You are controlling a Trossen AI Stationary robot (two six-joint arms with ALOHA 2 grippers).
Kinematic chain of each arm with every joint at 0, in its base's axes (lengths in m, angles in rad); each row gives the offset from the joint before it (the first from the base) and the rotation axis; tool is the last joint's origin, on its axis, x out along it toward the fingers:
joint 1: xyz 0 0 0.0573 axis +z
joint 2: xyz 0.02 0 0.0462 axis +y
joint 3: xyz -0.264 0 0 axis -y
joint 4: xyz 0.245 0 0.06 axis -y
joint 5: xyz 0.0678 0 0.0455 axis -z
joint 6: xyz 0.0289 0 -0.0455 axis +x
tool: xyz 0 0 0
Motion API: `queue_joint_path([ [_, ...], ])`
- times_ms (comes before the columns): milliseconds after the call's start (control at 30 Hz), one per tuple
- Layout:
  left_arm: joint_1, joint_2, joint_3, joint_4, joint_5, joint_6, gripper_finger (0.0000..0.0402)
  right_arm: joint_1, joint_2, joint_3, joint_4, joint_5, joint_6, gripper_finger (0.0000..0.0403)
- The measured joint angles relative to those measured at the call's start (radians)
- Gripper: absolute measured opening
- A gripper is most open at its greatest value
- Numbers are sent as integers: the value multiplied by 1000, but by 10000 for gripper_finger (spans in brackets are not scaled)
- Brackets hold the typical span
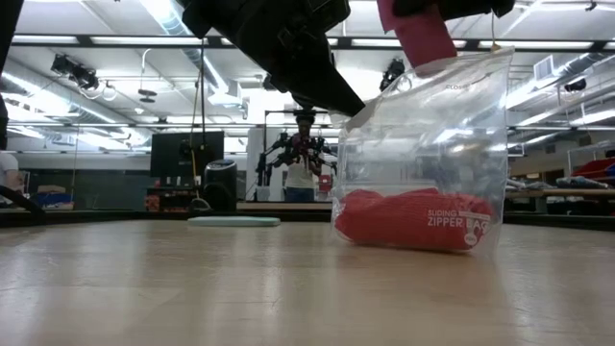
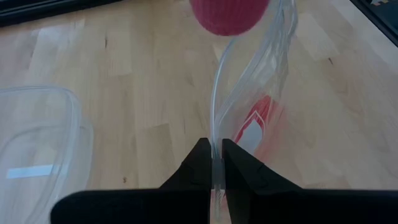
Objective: Roll bandage
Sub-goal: Put the rolled pink bandage into the transparent zip bag
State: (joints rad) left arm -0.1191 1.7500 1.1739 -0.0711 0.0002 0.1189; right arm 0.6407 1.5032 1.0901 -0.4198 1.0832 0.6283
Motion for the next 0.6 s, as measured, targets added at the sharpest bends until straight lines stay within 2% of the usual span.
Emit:
queue_joint_path([
  [167,-1,0,0,0,0,0,21,-9,0,0,8,-4,-40,171],
  [267,-1,0,0,1,0,0,21,-30,25,0,9,-63,-27,171],
  [600,-1,0,0,-2,-5,0,21,-31,65,0,86,-48,-4,171],
])
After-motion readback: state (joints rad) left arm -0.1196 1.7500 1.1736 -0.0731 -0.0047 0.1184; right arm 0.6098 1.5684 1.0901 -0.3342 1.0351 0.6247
